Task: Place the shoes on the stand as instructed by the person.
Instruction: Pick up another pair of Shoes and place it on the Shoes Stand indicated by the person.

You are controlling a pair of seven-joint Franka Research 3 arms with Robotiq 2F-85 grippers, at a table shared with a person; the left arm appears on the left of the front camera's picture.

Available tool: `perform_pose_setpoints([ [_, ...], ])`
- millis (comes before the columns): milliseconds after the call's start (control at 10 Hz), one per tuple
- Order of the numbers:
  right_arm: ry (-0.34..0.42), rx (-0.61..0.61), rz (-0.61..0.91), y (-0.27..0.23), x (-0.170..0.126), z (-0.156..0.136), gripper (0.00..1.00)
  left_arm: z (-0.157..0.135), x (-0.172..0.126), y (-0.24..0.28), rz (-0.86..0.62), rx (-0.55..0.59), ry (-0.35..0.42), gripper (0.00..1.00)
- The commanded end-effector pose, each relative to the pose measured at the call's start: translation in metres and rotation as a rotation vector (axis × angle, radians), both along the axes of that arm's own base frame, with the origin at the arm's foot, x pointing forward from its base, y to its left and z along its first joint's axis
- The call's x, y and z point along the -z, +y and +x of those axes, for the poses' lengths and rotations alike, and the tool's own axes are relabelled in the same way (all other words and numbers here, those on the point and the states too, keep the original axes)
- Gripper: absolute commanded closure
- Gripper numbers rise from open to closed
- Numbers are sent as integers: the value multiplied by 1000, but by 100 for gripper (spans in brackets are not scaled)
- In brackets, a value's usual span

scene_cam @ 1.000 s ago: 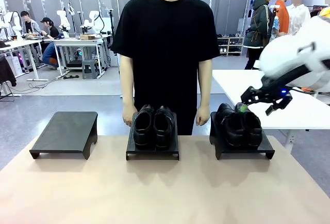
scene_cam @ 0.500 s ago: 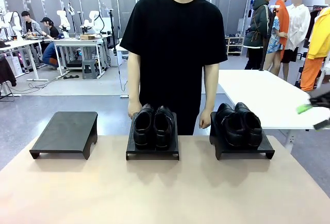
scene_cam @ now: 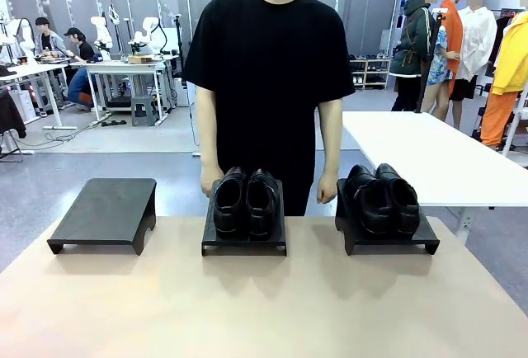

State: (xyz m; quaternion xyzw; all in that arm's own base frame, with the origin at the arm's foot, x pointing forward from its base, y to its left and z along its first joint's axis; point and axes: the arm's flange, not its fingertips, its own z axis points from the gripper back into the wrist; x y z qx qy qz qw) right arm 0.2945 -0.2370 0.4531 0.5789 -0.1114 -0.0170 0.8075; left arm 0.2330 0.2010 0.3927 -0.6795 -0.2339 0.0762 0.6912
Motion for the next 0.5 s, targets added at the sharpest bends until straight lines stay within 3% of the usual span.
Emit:
perform_pose_setpoints([
  [0, -5, 7, 71, -14, 28, -6, 0, -1, -1, 1, -9, 3, -17, 0],
  [200, 6, 25, 122, -18, 55, -22, 0, -1, -1, 1, -9, 3, -17, 0],
  [400, 30, 34, 136, -15, 61, -15, 0, -1, -1, 1, -9, 3, -17, 0],
])
